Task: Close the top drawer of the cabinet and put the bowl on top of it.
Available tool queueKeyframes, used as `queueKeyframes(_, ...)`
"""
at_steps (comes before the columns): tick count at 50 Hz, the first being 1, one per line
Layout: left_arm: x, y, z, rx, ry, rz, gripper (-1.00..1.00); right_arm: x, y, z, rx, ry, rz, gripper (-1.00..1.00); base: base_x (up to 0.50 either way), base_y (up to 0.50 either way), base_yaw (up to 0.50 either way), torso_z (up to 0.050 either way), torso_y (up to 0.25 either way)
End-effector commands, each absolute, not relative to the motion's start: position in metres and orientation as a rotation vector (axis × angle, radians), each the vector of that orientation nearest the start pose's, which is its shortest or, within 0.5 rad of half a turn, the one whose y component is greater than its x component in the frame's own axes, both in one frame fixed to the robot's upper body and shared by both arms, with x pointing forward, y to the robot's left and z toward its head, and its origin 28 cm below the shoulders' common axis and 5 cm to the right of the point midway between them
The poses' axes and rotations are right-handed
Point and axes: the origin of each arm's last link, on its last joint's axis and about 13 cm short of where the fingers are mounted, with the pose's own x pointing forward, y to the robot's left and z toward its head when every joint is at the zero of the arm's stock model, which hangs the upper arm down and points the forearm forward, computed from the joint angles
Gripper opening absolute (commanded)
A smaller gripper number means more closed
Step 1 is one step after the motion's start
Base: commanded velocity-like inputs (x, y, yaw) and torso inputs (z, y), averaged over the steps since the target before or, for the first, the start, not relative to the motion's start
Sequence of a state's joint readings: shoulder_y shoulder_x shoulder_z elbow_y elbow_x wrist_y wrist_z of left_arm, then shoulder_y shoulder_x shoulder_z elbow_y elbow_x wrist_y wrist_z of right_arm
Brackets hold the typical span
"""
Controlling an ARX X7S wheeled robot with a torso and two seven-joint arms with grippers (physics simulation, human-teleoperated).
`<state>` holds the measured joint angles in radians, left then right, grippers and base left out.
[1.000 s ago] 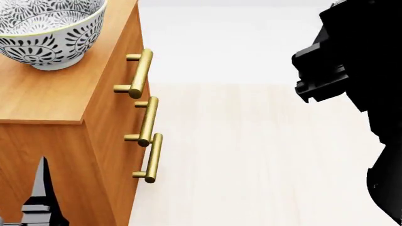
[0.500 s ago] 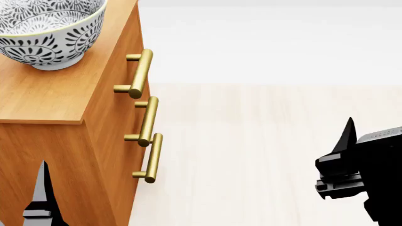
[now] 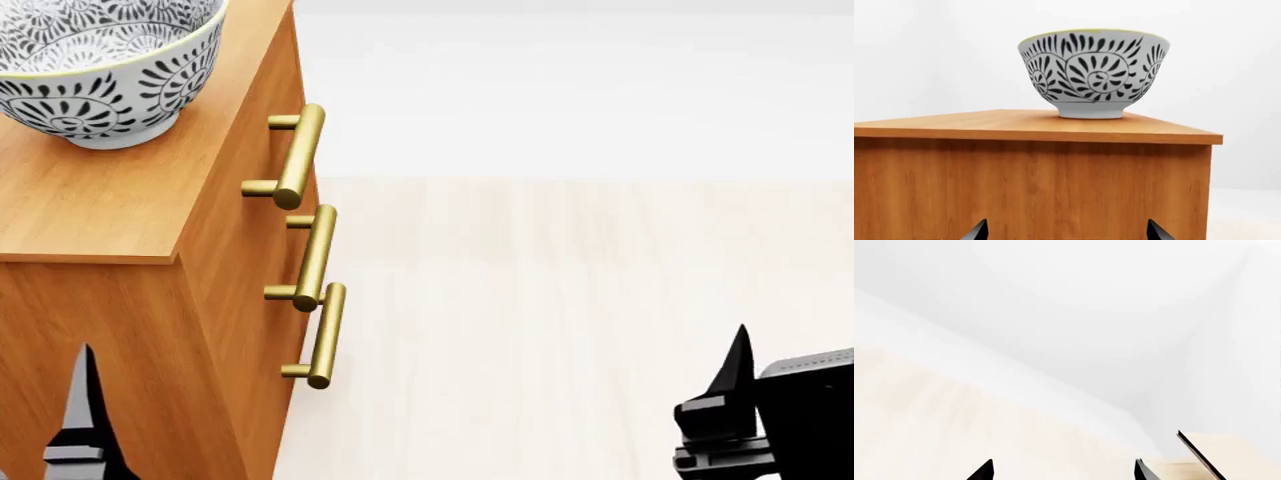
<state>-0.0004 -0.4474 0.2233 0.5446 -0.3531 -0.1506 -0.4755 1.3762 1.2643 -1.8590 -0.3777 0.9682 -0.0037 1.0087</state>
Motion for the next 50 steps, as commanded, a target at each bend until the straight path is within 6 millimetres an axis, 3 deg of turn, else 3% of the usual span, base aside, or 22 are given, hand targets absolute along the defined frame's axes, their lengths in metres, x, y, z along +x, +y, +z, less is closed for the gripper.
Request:
queueKeyframes(1, 0.194, 0.228, 0.109, 0.002, -0.268, 0.077, 1.00, 0.209, -0.218, 0.146, -0.526, 0.028, -0.213, 1.00, 0.00, 0.00, 0.00, 0.000, 0.000)
queueKeyframes(20, 0.191, 0.229, 0.109, 0.006, -0.272, 0.086, 1.00, 0.165, -0.240, 0.148, -0.533, 0.052, -0.308, 1.00, 0.00, 0.00, 0.00, 0.000, 0.000)
queueKeyframes(38, 0.182, 0.230, 0.116, 0.012, -0.295, 0.086, 1.00, 0.161, -0.234, 0.153, -0.518, 0.007, -0.284, 1.00, 0.00, 0.00, 0.00, 0.000, 0.000)
queueKeyframes(50, 0.171, 0.231, 0.128, 0.001, -0.338, 0.090, 1.00, 0.150, -0.223, 0.168, -0.504, -0.083, -0.261, 1.00, 0.00, 0.00, 0.00, 0.000, 0.000)
